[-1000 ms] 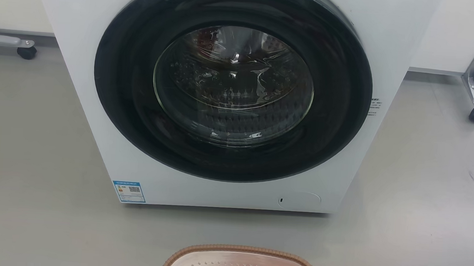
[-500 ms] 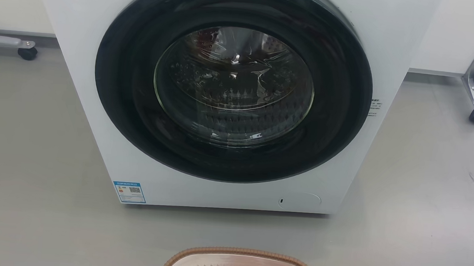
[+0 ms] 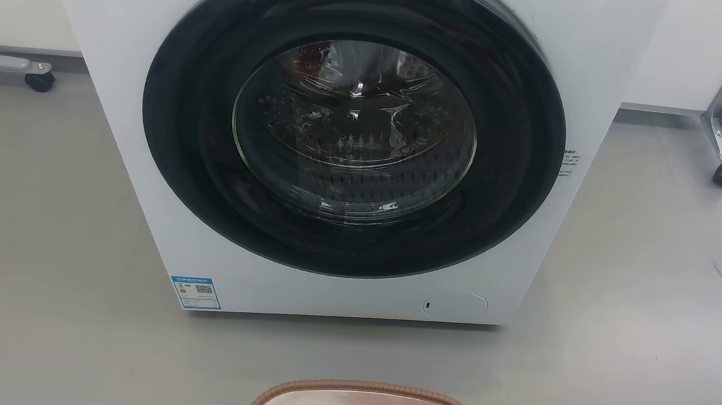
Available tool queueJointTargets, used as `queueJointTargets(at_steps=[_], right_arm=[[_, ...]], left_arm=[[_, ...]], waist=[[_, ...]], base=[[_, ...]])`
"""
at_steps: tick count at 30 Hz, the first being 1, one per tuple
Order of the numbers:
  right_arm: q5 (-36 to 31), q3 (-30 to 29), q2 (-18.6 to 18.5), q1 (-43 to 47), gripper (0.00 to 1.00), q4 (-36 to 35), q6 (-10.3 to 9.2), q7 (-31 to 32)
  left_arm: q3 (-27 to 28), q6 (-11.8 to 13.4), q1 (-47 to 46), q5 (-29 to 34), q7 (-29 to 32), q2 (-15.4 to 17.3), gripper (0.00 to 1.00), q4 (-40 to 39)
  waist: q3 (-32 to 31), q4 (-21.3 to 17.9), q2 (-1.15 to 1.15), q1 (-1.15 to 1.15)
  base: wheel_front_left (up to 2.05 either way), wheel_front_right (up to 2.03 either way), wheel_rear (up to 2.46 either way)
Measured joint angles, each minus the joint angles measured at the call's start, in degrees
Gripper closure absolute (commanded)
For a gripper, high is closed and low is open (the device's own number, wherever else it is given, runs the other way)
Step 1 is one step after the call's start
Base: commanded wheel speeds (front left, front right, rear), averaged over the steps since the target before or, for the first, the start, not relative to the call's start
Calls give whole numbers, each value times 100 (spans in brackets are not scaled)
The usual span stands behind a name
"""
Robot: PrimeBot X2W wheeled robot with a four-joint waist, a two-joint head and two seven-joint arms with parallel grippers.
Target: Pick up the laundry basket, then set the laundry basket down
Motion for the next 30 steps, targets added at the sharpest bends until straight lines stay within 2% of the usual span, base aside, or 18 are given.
queueJointTargets(at_steps=[19, 30], right_arm=[[267, 207, -3, -16, 100, -1, 0, -168], [297, 220, -25, -714, 100, 42, 0, -342]], left_arm=[[-81, -3, 8, -7, -32, 12, 100, 25], [-67, 2, -637, -4, -100, 35, 100, -5]], waist=[[113, 40, 0, 0], [500, 101, 0, 0]], base=[[0, 0, 0], [0, 0, 0]])
